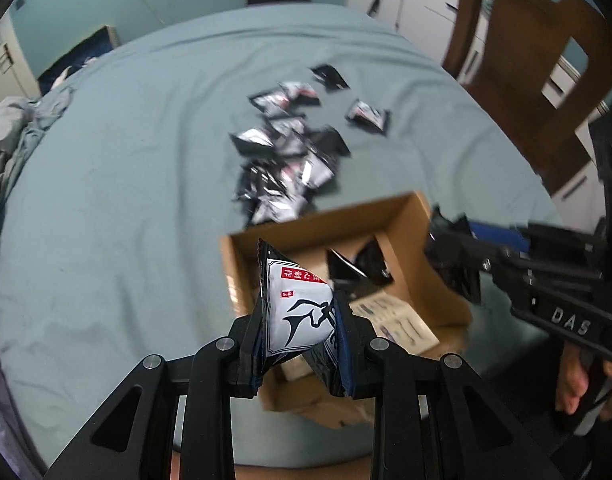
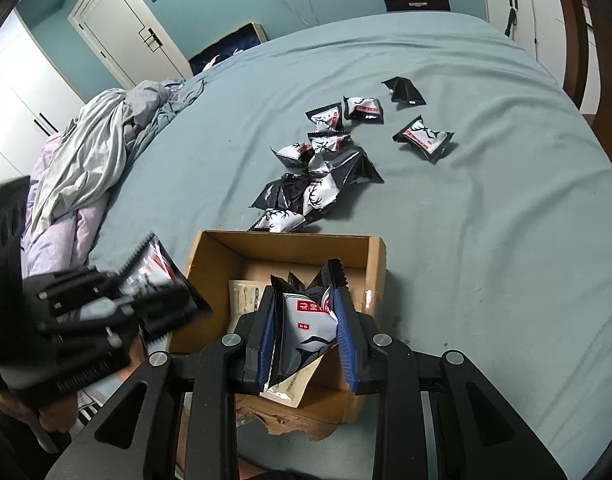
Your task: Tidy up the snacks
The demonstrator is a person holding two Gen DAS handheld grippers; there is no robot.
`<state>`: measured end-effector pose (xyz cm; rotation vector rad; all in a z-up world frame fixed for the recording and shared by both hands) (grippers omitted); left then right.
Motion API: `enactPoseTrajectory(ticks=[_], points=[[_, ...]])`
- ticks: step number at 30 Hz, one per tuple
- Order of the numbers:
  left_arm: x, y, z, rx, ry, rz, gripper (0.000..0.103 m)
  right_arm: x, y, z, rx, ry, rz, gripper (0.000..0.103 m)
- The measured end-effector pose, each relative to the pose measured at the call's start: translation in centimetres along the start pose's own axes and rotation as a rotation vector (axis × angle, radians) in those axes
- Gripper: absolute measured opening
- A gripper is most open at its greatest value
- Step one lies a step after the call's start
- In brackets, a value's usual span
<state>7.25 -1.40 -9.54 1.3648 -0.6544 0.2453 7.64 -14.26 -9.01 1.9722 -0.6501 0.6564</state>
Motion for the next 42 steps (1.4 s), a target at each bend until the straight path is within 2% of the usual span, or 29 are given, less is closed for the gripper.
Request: enactPoseTrajectory(ticks=[3,5,7,11,15,23,24,26,28,31,33,37,42], points=[[-0.4,-0.5,0.9,-0.008,-0.032,-0.01,0.033,0.1,0.0,-0.1,-0.003,0.006,0.0,0.026],[-0.1,-0.4,1.0,0.001,-0.031,0.011,0.068,0.1,0.0,-0.2,-0.006,0.01,0.001,0.026],[0.5,0.1,0.5,0.025,-0.024,0.057,0.08,0.1,0.1,-0.2,-0.006,0.012,0.002,0.026],[1.3,0.6,-0.5,0.064,-0.015,0.09,0.08,0.2,0.1,0.0,-0.011,0.011,0.009,0.026],[1.5,0.4,-1.8,0.105,0.011,0.089,0.08,0.1,0.1,-0.1,-0.008,0.016,0.01,0.026],[1.6,0.4,-3.4,0.115,0.076,0.083,0.08,0.6,1.2,-1.1,0.012,0.057,0.057,0.031],[1.6,0.4,-3.4,0.117,0.078,0.082,0.08,0.6,1.4,-1.3,0.019,0.056,0.063,0.033],[1.6,0.4,-3.6,0.123,0.081,0.079,0.08,0.6,1.8,-1.5,0.039,0.047,0.078,0.045],[1.5,0.3,-3.7,0.126,0.085,0.076,0.08,0.8,2.2,-1.5,0.047,0.039,0.107,0.066],[1.5,0.1,-3.9,0.131,0.093,0.072,0.08,1.2,3.1,-1.2,0.04,0.03,0.151,0.077],[1.5,0.0,-4.0,0.134,0.099,0.069,0.08,1.2,3.3,-0.8,0.036,0.014,0.158,0.081],[1.3,-0.6,-4.2,0.133,0.103,0.048,0.08,1.3,2.9,0.5,0.02,-0.044,0.134,0.081],[1.3,-1.5,-4.4,0.119,0.12,0.024,0.08,2.3,1.2,2.3,-0.047,-0.073,0.082,0.081]])
Point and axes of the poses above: each gripper's, at about its wrist camera, not at the fingertips, and y roughly against the way its jaws point, z to its right, x to its top, the point moved 9 cm from there along -y, roughly the way its jaws point, and after that the axes turned 11 degrees about z, right-handed, at the moved point
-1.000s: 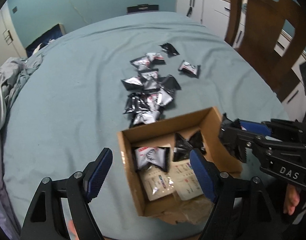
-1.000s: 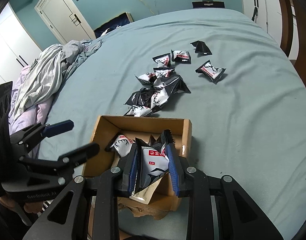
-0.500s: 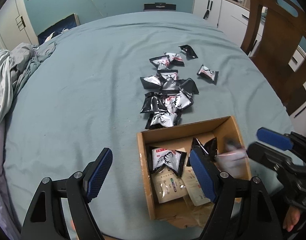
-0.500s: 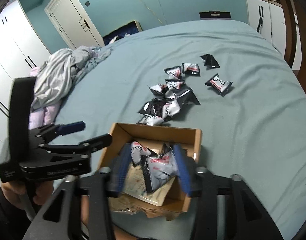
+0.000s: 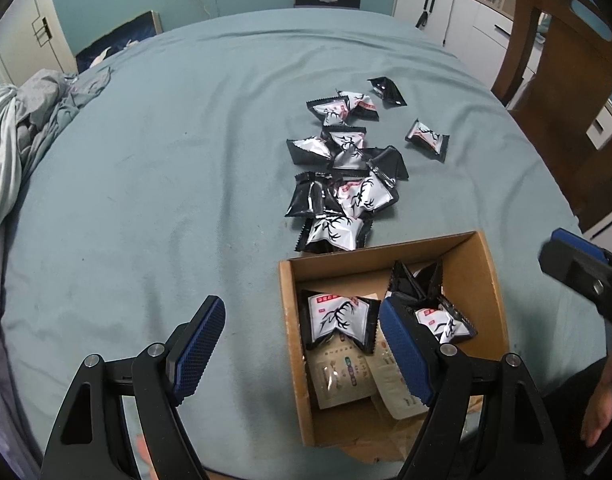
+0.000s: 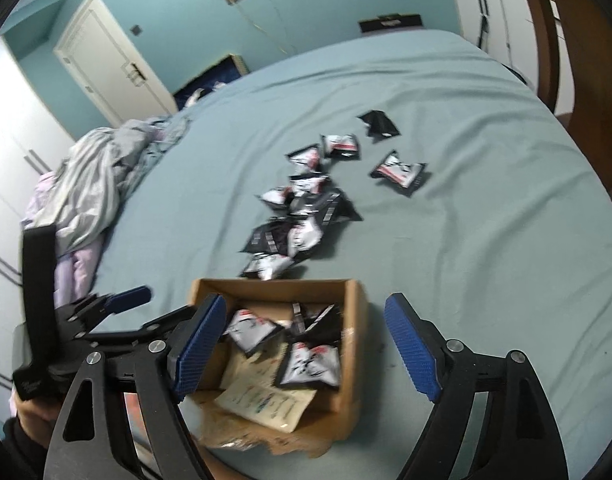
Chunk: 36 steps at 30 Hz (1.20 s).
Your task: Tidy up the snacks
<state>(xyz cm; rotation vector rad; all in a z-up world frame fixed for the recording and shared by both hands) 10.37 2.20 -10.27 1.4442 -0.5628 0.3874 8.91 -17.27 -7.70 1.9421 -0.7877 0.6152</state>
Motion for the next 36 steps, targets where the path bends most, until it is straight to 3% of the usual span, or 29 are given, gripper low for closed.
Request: enactPoseTrajectory(ticks=[5,22,29,36], points=[[0.3,-0.8,-0.3,-0.014,0.034,-0.024,0.08,1.0,-2.3,0.4,-0.049,0.009,-0.053,0.081],[0.9,-1.8,-1.1,-0.044,0.104,-0.049,0.081,4.7,-14.1,0.6,-0.078,0.094,-0.205,0.081],[1.3,-2.7,-1.0,-0.044,0.119,-0.057,0.081,3.6,-18.3,1.0,-0.082,0.14,-0.335,0.081],[1.4,-3.2,-1.3,-0.039,0.137,-0.064,0.081,3.0,-21.8,0.7,-0.063,0.169,-0.376,0.081]])
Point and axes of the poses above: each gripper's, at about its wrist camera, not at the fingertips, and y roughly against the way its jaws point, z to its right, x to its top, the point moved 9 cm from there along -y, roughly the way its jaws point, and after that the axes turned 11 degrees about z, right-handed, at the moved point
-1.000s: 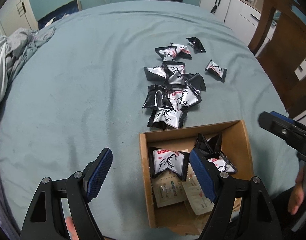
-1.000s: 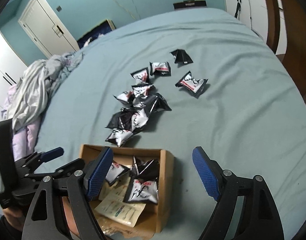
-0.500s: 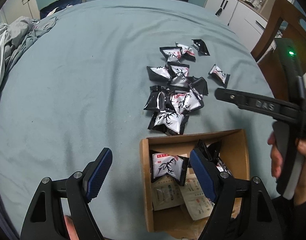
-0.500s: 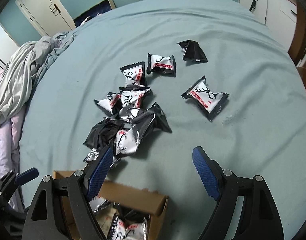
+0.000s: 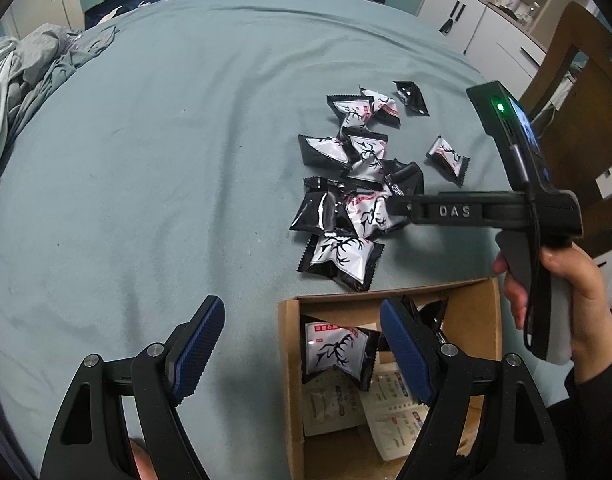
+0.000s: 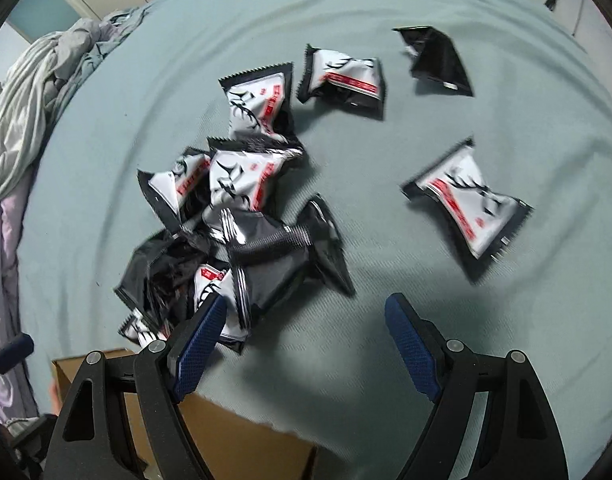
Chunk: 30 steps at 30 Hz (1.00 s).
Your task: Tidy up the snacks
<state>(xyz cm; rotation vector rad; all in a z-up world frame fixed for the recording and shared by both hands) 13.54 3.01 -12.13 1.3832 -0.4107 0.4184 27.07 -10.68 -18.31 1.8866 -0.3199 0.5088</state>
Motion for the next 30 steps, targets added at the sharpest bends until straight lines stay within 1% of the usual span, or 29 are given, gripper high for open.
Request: enactPoseTrajectory(ticks=[5,6,7,8,9,10,11,12,14,17,18,21,24,27,30], points=[[-0.3,-0.5,-0.1,0.012,-0.004,-0.006,0.081,1.2,-0.9,-0.3,0.054,-0.02,0.012,0.081],[-0.3,-0.6,-0.1,0.014,-0.005,-0.006,0.081,1.3,-1.0,-0.3,0.062,-0.023,0.015,0.078],[-0.4,-0.7,-0.2,0.016,-0.005,-0.008,0.081,1.3,-1.0,-0.4,0.074,-0.027,0.015,0.067],[-0.5,-0.8,-0.2,0.018,-0.006,-0.008,0.081,1.2,-1.0,-0.6,0.092,-0.033,0.013,0.062],[-0.5,-0.8,-0.2,0.02,-0.006,-0.008,0.081,1.2,-1.0,-0.9,0.116,-0.043,0.013,0.049],[-0.5,-0.9,-0.2,0.023,-0.006,-0.006,0.081,1.2,-1.1,-1.0,0.142,-0.057,0.01,0.027],[-0.5,-0.9,-0.3,0.025,-0.006,-0.003,0.081,1.2,-1.0,-1.3,0.187,-0.078,0.002,0.02],[-0.6,-0.9,-0.3,0.027,-0.007,-0.001,0.081,1.1,-0.9,-1.5,0.205,-0.09,-0.001,0.015],[-0.6,-1.0,-0.4,0.034,-0.008,0.007,0.081,1.2,-0.3,-1.7,0.194,-0.08,0.01,0.011],[-0.6,-0.8,-0.8,0.056,-0.011,0.022,0.081,1.4,1.4,-1.7,0.217,-0.122,0.066,0.008],[-0.7,-0.8,-0.9,0.062,-0.013,0.027,0.081,1.3,2.4,-1.6,0.222,-0.136,0.083,0.001],[-0.6,-0.6,-1.3,0.082,-0.029,0.04,0.081,0.9,4.9,-1.4,0.223,-0.162,0.139,0.001],[0.0,-0.5,-1.5,0.097,-0.047,0.045,0.081,-0.6,8.2,-1.2,0.248,-0.19,0.188,0.001],[0.7,-0.2,-1.3,0.092,-0.069,0.048,0.081,-1.8,11.6,-1.0,0.246,-0.208,0.257,0.001],[1.6,-0.7,-0.7,0.085,-0.108,0.031,0.081,-3.2,15.4,0.0,0.27,-0.247,0.331,0.001]])
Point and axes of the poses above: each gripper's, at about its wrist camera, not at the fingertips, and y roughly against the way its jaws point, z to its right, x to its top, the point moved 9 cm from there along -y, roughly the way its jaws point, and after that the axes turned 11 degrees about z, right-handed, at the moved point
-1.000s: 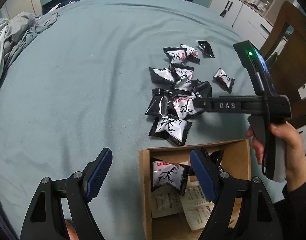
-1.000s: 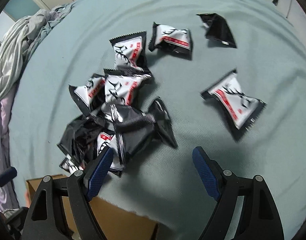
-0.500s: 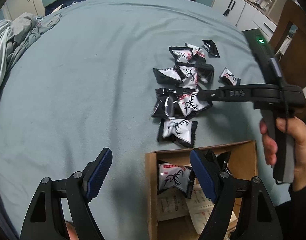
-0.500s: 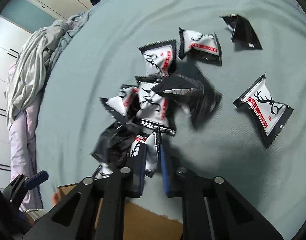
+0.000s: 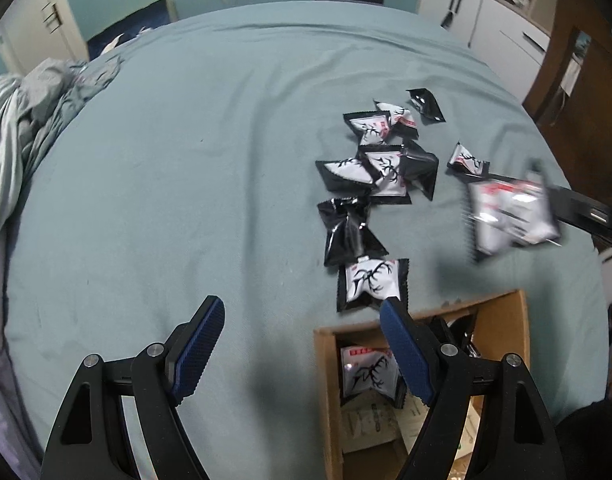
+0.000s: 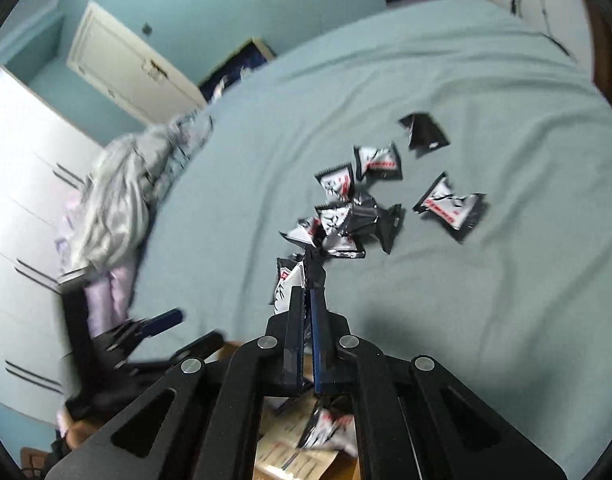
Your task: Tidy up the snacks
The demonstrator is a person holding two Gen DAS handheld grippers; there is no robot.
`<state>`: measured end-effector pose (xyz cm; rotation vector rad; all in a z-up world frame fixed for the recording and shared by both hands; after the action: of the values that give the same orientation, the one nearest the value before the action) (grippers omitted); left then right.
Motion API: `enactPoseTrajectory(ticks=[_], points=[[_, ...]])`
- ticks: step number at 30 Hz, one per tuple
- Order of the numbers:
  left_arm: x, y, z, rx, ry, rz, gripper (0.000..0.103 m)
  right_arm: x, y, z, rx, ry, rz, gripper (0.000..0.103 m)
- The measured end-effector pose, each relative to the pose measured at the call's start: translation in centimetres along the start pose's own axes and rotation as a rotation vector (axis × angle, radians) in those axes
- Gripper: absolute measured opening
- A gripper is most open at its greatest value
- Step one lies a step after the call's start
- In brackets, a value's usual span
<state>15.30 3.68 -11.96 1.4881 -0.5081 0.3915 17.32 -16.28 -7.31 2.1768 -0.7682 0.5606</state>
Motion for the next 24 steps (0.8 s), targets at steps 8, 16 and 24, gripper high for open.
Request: enactPoseTrajectory(ticks=[8,16,24], points=[[2.4,-4.8,1.7,-0.026,-0.035,-0.094,0.081,-3.8,10.2,1.0,0.104,-0.055,0.167,0.001],[3.3,-11.5,3.5,-0.055,0.013,-0.244,0.081,-6.7,12.3,2.2,0.107,-0.062,0.194,0.001],[2.2,-14.3,4.5,-0.02,-0.034,-0.304,0.063,-6.0,10.0,2.1,0.09,-0.047,0.164,0.001]])
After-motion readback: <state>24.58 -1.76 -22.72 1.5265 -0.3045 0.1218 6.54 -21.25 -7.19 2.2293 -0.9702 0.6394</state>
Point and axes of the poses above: each gripper's, at about its wrist camera, not at the fingertips, and y roughly against the way its jaws point, z to its right, x to its top, the point moved 9 cm from there along -y, roughly the way its jaws point, and after that the axes turned 11 degrees about z, right-handed, at the moved point
